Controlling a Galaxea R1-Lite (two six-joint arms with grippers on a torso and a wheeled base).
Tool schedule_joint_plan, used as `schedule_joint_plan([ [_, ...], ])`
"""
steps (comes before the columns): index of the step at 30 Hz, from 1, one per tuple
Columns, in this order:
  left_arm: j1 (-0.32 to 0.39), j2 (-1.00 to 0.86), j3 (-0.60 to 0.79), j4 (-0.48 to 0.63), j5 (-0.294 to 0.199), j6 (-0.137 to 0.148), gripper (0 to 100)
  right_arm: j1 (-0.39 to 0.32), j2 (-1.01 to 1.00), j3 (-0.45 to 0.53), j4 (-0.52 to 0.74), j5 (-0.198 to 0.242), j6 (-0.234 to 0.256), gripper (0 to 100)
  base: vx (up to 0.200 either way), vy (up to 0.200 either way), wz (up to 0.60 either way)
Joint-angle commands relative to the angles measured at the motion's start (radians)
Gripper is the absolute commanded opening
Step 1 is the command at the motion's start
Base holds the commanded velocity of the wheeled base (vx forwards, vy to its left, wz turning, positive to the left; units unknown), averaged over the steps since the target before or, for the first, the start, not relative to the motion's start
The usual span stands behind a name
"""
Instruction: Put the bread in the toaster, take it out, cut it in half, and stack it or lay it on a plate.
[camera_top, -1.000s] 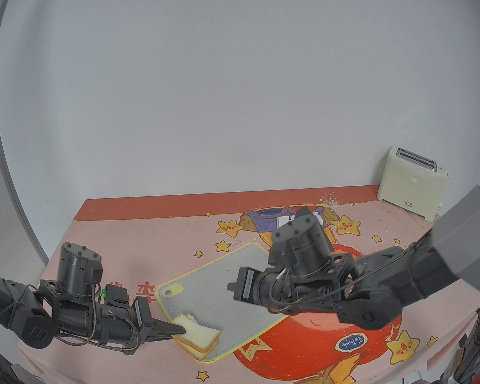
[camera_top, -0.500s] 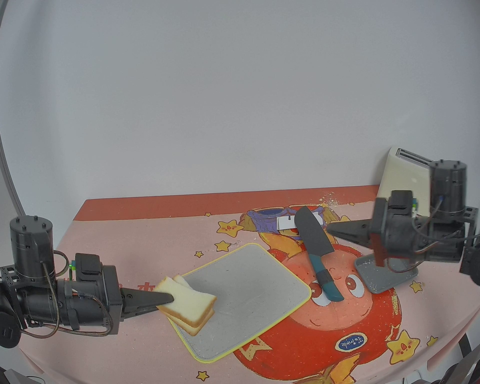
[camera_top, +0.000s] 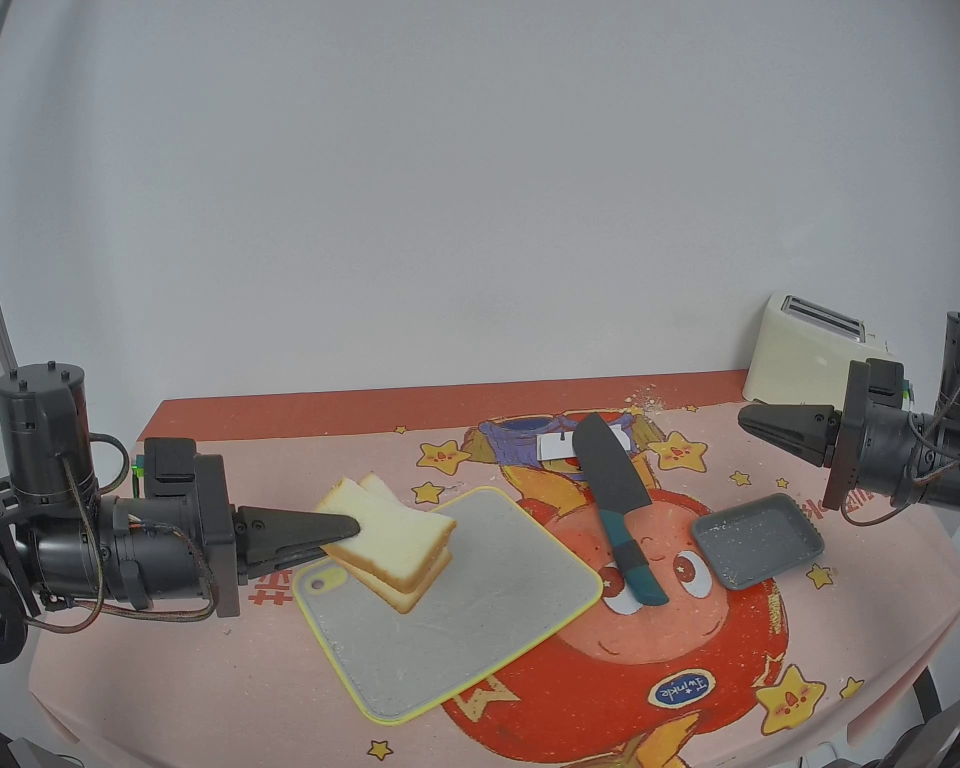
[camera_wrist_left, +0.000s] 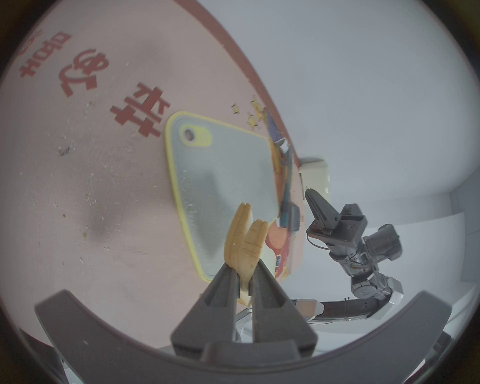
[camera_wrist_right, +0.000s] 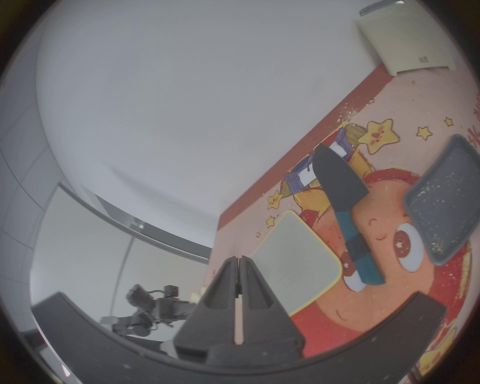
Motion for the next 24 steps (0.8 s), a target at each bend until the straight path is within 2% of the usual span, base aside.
schedule_joint_plan([
  [1,-0.067,0.079,-0.037,-0.002,0.009,0.001,0,-0.002,0.010,0.001,-0.001,0.000,-0.002,0,0.000,-0.200,0.00],
  [9,-0.124,0.249,-0.155,-0.002,0.010,0.002,0,-0.009,0.006,-0.002,-0.050,-0.001,0.002,0,0.000,-0.200,0.00],
  [14,-0.180,0.385,-0.227,-0.007,0.021,0.007,0,-0.040,-0.002,-0.004,-0.071,-0.003,0.000,0,0.000,-0.200,0.00],
  [18,-0.180,0.425,-0.262,-0.007,0.015,0.007,0,-0.067,-0.014,-0.011,-0.071,-0.001,0.002,0,0.000,-0.200,0.00],
  [24,-0.180,0.494,-0.339,-0.004,0.015,-0.007,0,-0.067,-0.022,-0.014,-0.071,-0.001,0.000,0,0.000,-0.200,0.00],
])
